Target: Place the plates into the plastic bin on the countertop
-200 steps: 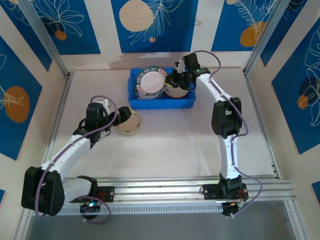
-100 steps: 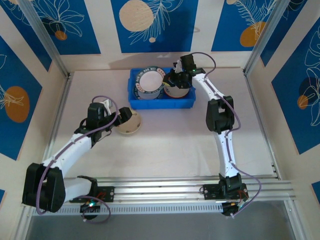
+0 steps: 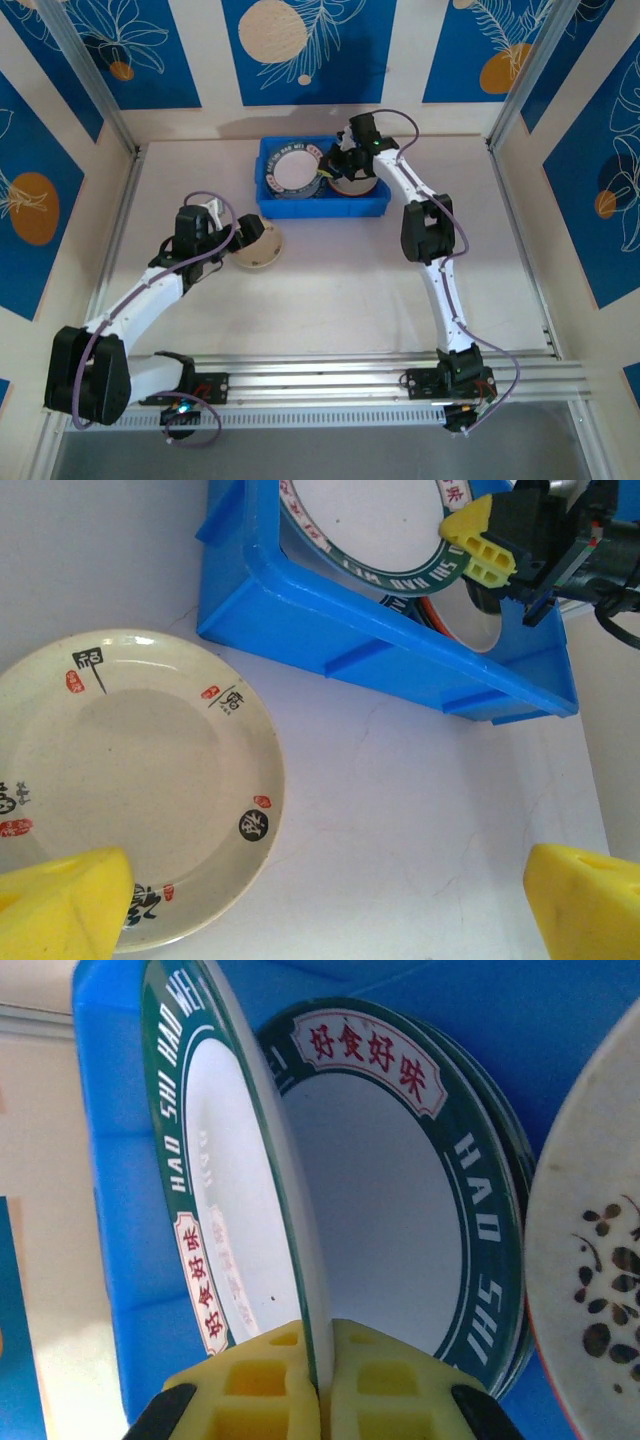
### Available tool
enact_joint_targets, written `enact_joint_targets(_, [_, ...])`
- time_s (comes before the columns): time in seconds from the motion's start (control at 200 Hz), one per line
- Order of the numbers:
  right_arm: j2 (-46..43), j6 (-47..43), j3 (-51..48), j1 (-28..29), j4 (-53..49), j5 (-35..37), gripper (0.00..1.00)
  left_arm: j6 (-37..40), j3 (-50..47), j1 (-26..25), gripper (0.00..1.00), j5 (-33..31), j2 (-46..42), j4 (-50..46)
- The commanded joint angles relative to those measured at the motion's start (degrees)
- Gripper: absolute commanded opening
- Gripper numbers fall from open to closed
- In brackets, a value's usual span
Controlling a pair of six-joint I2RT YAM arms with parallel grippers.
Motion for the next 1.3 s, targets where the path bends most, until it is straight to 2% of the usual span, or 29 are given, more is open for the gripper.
enact_joint_targets(0.0, [1.15,0.11,3.6,0.45,-1.78,-1.54,0.0,0.76,0.19,-0.28,1.0,-0.16,-1.71,0.12])
enact_joint_targets(0.41, [2.6,-1.51,5.16,1.62,-4.64,0.9,0.0,0.21,-1.02,-0.31,1.0,-0.34,-2.61,0.65])
enact_joint_targets(0.63, [3.23,-2.58,7.97,2.15,-8.36,3.54,0.24,0.21,-1.17,-0.3,1.0,-0.35,-2.45,1.09])
enact_joint_targets(0.755, [2.84,-3.76,9.26,2.46,-10.47,5.9,0.32,0.21,-0.97,-0.36,1.0,-0.1,-2.09,1.44])
enact_joint_targets(1.105, [-0.49,-8.39,9.28,2.54,-16.49,14.23,0.34,-0.27,-1.24,-0.36,1.0,0.17,-2.22,2.41])
enact_joint_targets(1.291, [-1.65,-9.58,8.23,2.46,-17.87,15.85,0.35,-0.31,-1.37,-0.35,1.0,0.1,-2.18,2.76])
